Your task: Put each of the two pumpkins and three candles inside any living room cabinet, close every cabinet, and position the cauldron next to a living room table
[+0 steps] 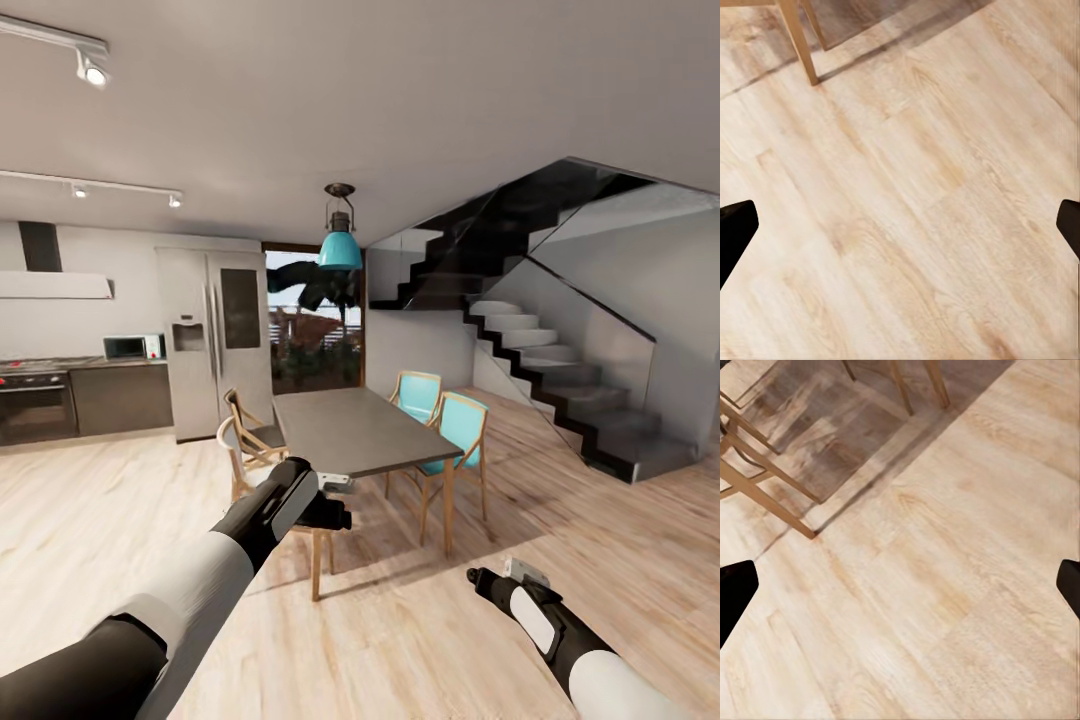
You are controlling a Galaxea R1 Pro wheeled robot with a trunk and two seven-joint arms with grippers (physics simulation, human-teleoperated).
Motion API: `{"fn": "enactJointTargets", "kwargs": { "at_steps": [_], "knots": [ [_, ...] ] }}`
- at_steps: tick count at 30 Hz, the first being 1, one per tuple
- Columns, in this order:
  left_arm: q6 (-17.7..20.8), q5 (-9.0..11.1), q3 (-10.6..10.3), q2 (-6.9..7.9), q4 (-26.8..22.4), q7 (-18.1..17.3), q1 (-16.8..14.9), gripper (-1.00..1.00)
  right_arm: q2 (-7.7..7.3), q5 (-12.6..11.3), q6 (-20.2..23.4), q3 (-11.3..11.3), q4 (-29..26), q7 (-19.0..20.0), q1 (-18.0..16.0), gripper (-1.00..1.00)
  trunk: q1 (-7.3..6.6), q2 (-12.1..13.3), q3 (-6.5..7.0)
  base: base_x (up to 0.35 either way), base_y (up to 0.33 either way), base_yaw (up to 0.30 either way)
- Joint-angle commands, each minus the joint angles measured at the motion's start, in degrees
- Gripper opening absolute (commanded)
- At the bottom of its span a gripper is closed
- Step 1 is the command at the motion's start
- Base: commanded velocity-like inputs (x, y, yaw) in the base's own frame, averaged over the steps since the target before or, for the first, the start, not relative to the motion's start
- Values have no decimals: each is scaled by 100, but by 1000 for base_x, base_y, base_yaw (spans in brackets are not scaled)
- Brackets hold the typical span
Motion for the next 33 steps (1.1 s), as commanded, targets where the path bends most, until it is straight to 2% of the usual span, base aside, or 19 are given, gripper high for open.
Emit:
{"fn": "enactJointTargets", "kwargs": {
  "at_steps": [1,33],
  "knots": [
    [13,62,-19,3,-5,56,-6,100,-3,-47,27,23,-15,-39,-2,100,1,-6,-9,0,0,-295],
    [13,62,-19,-6,-4,63,-3,100,5,-55,23,23,-8,-39,3,100,1,-6,-9,0,0,-295]
  ]
}}
